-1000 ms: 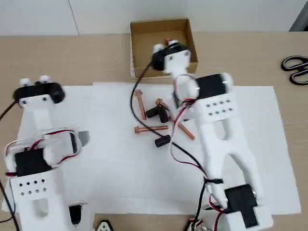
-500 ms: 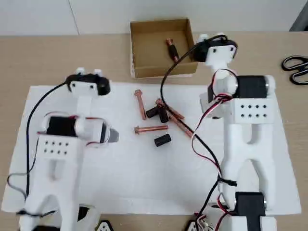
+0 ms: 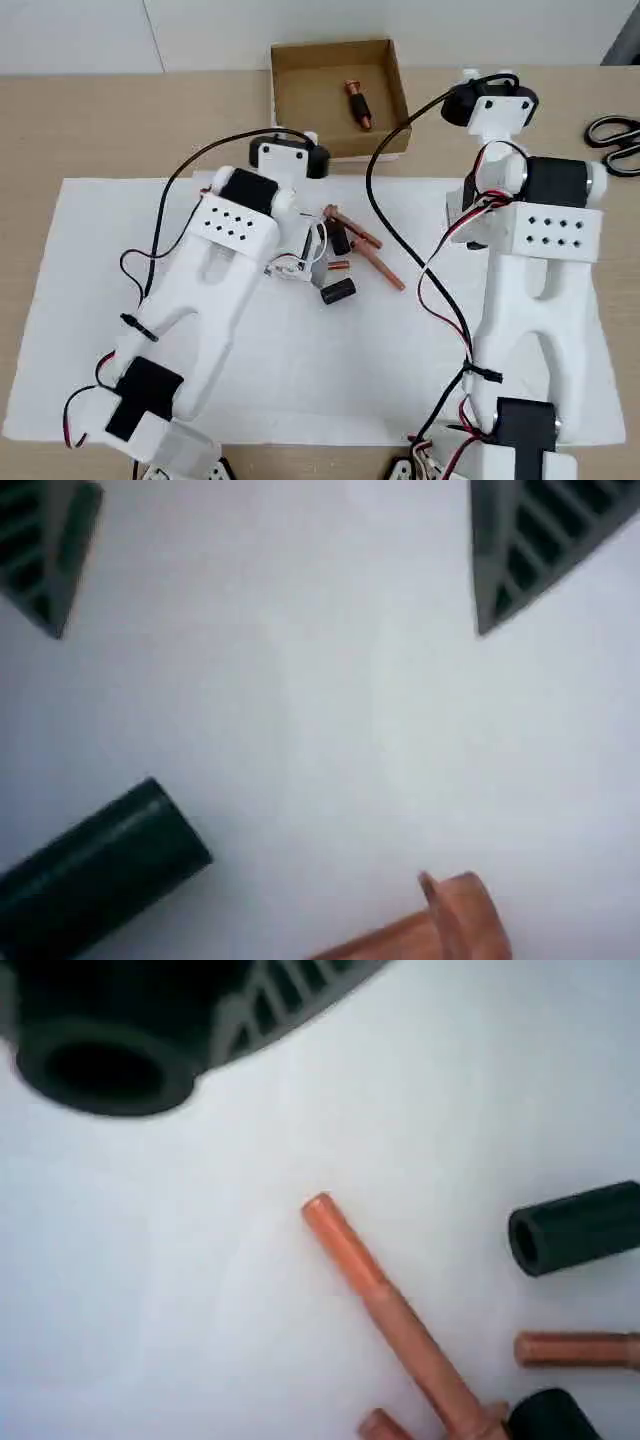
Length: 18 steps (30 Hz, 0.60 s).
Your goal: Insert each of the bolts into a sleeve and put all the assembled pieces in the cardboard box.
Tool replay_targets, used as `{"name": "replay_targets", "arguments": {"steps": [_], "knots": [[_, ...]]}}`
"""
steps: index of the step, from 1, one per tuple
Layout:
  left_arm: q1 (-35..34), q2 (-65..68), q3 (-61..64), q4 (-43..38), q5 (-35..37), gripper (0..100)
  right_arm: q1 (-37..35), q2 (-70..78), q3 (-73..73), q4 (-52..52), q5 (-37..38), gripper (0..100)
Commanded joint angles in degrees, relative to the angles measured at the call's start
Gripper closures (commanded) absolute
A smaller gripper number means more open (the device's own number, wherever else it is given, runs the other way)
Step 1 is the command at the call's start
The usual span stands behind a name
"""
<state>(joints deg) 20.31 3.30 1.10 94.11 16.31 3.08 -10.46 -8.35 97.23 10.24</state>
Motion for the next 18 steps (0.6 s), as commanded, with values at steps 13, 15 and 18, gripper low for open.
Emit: {"name": "replay_targets", "arguments": {"steps": [13,15,18], "knots": [[1.41,-0.26,-4.26,-9.32,24.62,75,0.4,-2.33,-2.02,-0.22,1.93,98.3],[1.76,0.26,-4.09,-7.3,30.95,75,0.4,-2.33,-1.41,-0.22,1.93,98.1],[1.49,0.35,-4.0,-6.51,45.1,75,0.48,-2.33,-0.18,-0.31,1.93,98.1]]}}
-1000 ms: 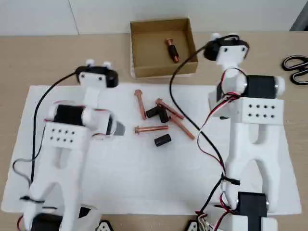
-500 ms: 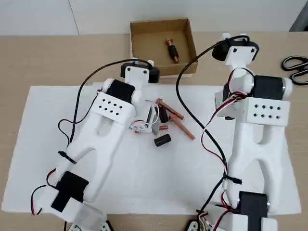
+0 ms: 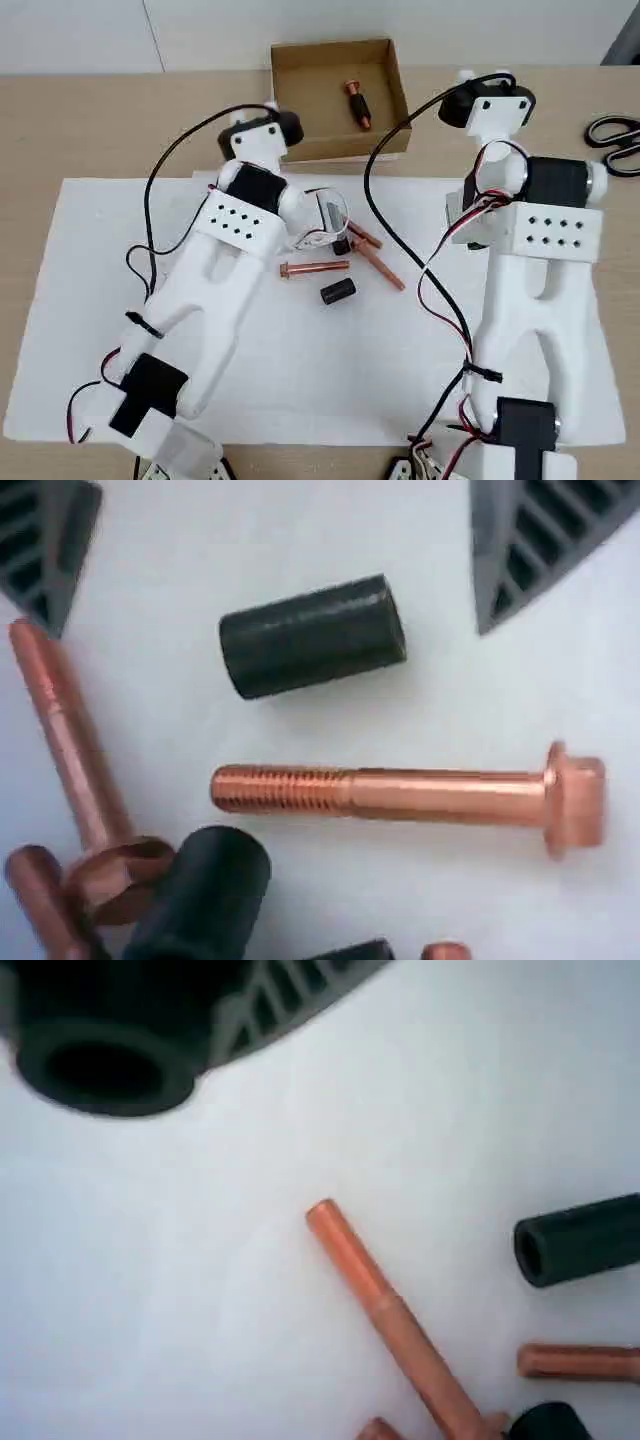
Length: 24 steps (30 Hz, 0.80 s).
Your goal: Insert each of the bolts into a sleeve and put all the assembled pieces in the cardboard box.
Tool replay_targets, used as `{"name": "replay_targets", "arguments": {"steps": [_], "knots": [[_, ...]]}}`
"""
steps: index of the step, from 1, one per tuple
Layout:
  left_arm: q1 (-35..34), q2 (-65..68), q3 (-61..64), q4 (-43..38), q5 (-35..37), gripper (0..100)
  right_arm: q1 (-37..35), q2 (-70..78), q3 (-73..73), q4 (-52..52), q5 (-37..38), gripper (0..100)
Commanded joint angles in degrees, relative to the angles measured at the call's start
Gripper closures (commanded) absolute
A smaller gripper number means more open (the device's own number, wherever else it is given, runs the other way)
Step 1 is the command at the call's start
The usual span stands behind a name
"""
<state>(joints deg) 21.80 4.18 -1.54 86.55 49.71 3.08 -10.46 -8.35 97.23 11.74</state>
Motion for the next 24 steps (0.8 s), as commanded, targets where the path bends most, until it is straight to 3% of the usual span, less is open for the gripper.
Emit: {"name": "replay_targets", "arguments": {"steps": [1,7,24], "knots": [[0.0,-0.53,-1.36,0.53,14.95,75,0.48,-2.33,0.09,-0.31,0.44,98.1],[0.26,1.85,2.68,-5.71,22.77,75,0.4,-2.33,2.46,-2.51,0.35,98.1],[0.26,8.35,4.09,-6.59,23.03,75,0.48,-2.33,3.08,-3.47,0.18,98.1]]}}
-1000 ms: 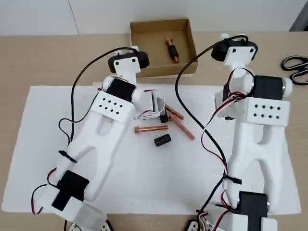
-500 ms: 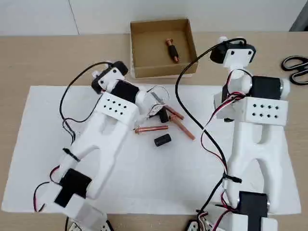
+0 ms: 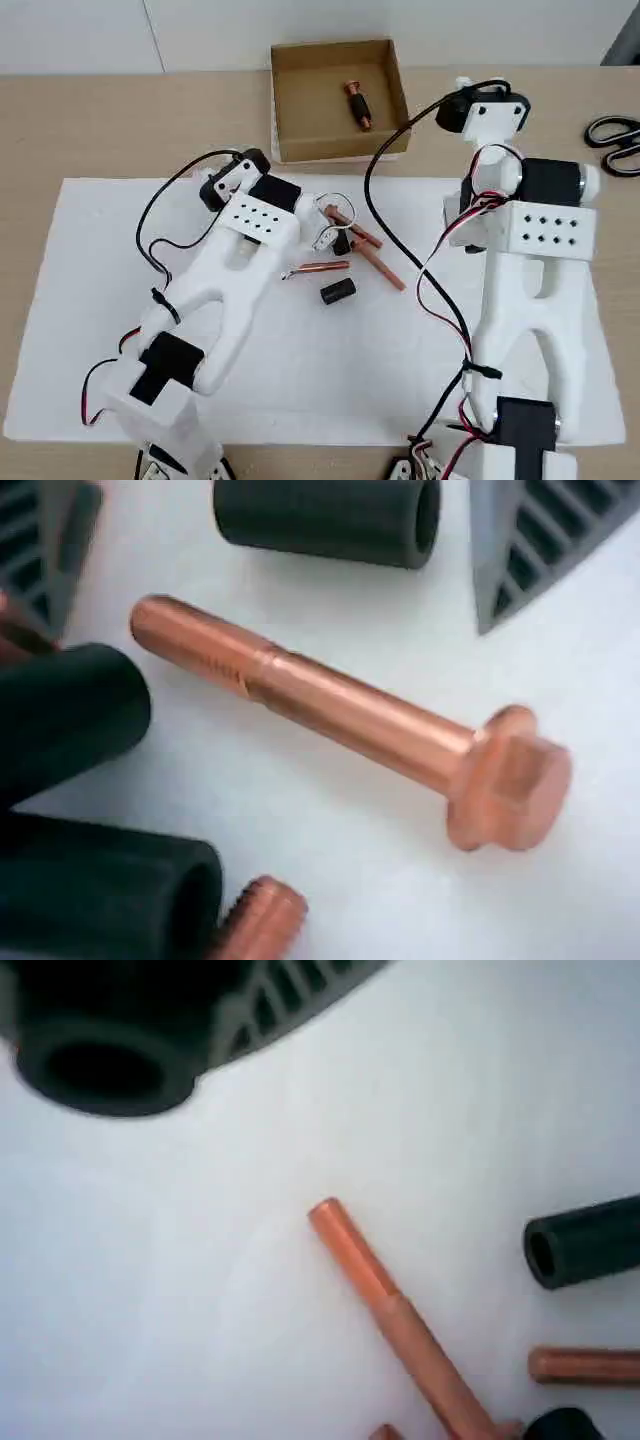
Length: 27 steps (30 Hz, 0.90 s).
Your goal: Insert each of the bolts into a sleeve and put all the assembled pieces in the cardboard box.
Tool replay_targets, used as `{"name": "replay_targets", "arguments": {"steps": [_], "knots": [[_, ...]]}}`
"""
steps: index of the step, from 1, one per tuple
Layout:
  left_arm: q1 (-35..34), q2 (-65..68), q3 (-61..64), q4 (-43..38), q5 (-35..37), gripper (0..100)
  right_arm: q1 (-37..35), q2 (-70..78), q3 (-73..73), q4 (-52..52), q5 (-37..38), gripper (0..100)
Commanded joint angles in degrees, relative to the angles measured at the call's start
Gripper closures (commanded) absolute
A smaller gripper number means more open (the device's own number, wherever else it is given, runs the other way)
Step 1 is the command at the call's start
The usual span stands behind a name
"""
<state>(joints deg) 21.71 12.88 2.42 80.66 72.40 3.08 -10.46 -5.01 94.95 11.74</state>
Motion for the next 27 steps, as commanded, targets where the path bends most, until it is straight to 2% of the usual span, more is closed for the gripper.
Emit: {"name": "replay_targets", "arguments": {"steps": [1,27], "knots": [[0.35,-0.35,0.48,-0.88,0.35,75,0.48,-2.33,-0.26,-1.19,0.18,98.1],[-0.09,5.36,1.54,-4.31,0.35,75,0.31,-2.33,-0.26,-1.63,0.26,98.0]]}}
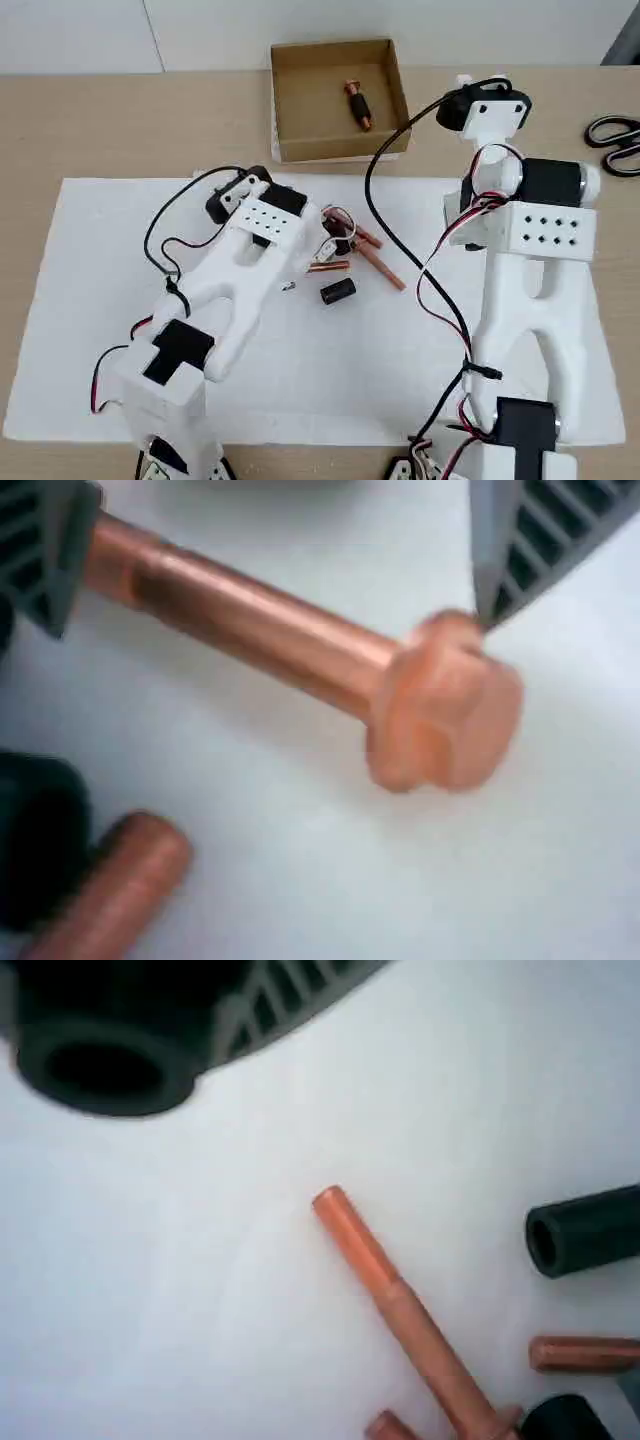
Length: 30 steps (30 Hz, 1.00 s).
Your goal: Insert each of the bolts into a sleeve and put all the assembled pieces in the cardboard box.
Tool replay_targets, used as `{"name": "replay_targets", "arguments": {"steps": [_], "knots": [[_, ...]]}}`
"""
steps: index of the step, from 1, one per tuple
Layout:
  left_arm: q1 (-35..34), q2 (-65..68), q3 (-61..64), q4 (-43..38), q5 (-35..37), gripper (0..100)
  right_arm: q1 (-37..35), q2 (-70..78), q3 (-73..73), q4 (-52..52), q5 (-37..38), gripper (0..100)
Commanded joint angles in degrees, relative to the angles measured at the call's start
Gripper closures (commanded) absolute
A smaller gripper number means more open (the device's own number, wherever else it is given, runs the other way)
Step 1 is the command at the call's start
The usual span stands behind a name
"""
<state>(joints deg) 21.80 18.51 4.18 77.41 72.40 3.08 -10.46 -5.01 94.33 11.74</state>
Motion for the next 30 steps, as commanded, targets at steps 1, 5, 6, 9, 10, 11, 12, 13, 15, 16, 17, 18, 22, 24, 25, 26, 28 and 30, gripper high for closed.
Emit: {"name": "replay_targets", "arguments": {"steps": [1,5,6,9,10,11,12,13,15,16,17,18,22,24,25,26,28,30], "knots": [[-0.18,-0.26,-0.22,-1.14,0.35,75,0.31,-2.33,-0.26,-1.01,0.26,98.0],[-0.18,0.09,-0.13,-1.93,0.35,77,0.4,-2.33,-0.26,-0.92,0.26,98.0],[-0.18,0.79,-0.22,-1.93,0.35,79,0.4,-2.33,-0.26,-0.92,0.26,98.0],[-0.18,3.25,-0.22,-1.93,0.35,83,0.4,-2.42,-0.26,-0.84,0.18,98.0],[-0.18,4.04,-0.31,-1.93,0.35,83,0.4,-2.51,-0.26,-0.84,0.18,98.0],[-0.18,4.57,-0.31,-1.93,0.35,83,0.4,-2.51,-0.26,-0.84,0.18,98.0],[-0.18,4.92,-0.31,-1.93,0.35,83,0.4,-2.51,-0.26,-0.84,0.26,98.0],[-0.18,5.27,-0.4,-1.93,0.35,83,0.4,-2.51,-0.26,-0.84,0.26,98.0],[-0.18,5.45,-0.48,-1.93,0.35,83,0.4,-2.51,-0.26,-0.84,0.26,98.0],[-0.18,5.45,-0.48,-1.93,0.35,83,0.4,-2.51,-0.26,-0.84,0.26,98.0],[-0.18,5.45,-0.48,-1.93,0.35,84,0.4,-2.51,-0.26,-0.84,0.26,98.0],[-0.18,5.36,-0.57,-1.93,0.35,85,0.4,-2.51,-0.26,-0.84,0.26,98.0],[-0.18,5.36,-1.36,-1.85,0.35,93,0.4,-2.42,-0.26,-0.84,0.18,98.0],[-0.18,5.36,-2.33,-1.85,0.35,96,0.4,-2.42,-0.26,-0.84,0.18,98.0],[-0.18,5.36,-3.03,-1.76,0.35,98,0.4,-2.42,-0.26,-0.84,0.18,98.0],[-0.18,5.36,-3.65,-1.76,0.35,99,0.4,-2.42,-0.26,-0.84,0.18,98.0],[-0.18,5.36,-4.7,-1.76,0.35,99,0.4,-2.42,-0.26,-0.84,0.18,98.0],[-0.18,5.36,-5.67,-1.58,0.35,99,0.4,-2.42,-0.26,-0.75,0.09,98.0]]}}
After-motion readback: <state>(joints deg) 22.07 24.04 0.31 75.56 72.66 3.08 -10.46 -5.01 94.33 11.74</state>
